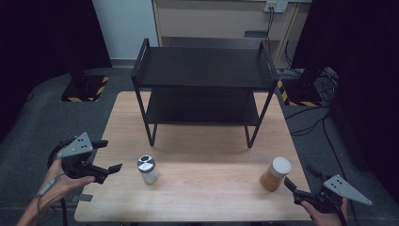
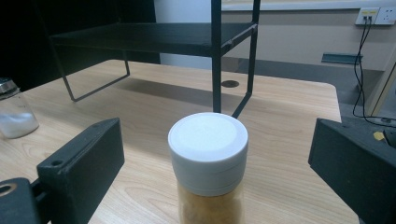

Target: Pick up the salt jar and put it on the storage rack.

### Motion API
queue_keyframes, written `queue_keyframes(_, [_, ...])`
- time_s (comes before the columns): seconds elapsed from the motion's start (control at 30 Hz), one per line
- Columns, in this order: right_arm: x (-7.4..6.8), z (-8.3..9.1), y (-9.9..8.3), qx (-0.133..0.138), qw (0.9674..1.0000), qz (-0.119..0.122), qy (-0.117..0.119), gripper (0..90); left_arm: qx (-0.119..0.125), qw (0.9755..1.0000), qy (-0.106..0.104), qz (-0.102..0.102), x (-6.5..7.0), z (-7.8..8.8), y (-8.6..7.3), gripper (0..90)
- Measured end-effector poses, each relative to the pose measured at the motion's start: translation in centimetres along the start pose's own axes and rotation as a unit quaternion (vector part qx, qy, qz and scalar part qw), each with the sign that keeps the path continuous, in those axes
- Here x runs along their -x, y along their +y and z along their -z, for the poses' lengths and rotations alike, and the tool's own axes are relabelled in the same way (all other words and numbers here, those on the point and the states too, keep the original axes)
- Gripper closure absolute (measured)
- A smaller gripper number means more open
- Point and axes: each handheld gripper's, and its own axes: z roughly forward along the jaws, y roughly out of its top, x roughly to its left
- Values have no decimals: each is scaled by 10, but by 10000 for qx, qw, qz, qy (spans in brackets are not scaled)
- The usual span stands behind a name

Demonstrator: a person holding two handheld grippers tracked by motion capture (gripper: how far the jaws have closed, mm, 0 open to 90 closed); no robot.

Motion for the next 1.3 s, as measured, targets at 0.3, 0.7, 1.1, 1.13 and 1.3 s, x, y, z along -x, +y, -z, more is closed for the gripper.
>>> queue_keyframes(0.3, [-1,1,-1,49,10000,-4,-28,38,-253,9994,-246,44,0,-39,-1,42])
queue_keyframes(0.7, [0,3,-2,105,9999,-12,-66,38,-403,9971,-615,213,-7,-93,-13,93])
queue_keyframes(1.1, [-1,3,-2,100,9999,-17,-75,39,-413,9966,-703,106,-6,-121,-26,278])
queue_keyframes(1.13, [-1,3,-3,92,9999,-26,-72,39,-359,9970,-672,109,-5,-121,-28,310])
queue_keyframes(1.3, [0,0,-2,13,10000,-20,-3,34,-271,9973,-649,207,-6,-119,-33,331])
